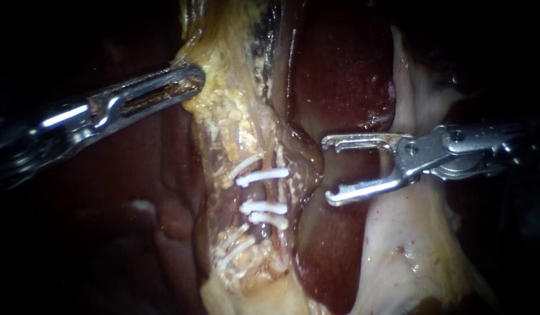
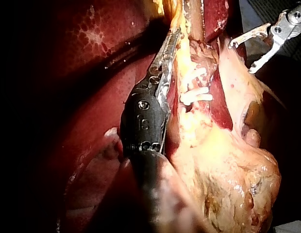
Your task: Going back third clip right tube
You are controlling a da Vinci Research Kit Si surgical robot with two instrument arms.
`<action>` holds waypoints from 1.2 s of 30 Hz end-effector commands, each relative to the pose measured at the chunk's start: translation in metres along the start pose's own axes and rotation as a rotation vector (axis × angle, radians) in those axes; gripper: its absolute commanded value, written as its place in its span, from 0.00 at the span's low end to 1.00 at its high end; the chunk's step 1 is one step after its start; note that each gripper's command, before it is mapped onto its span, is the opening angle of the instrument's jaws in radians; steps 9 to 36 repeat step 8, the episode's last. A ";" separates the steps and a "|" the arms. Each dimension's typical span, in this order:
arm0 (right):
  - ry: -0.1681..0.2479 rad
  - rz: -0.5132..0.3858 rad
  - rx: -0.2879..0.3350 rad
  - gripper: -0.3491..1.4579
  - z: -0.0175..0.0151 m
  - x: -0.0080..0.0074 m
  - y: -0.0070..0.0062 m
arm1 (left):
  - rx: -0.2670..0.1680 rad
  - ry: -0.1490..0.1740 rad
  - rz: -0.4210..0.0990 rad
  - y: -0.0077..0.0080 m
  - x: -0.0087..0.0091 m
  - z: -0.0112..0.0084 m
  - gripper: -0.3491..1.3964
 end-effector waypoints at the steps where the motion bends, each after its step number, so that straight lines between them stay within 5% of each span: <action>1: 0.001 -0.005 0.000 0.52 0.0000 0.0000 0.0000 | 0.002 0.000 0.000 0.0000 0.0000 -0.0001 0.00; 36: 0.001 -0.017 -0.001 0.52 0.0002 0.0002 -0.0001 | 0.001 0.000 0.000 -0.0001 0.0000 -0.0002 0.00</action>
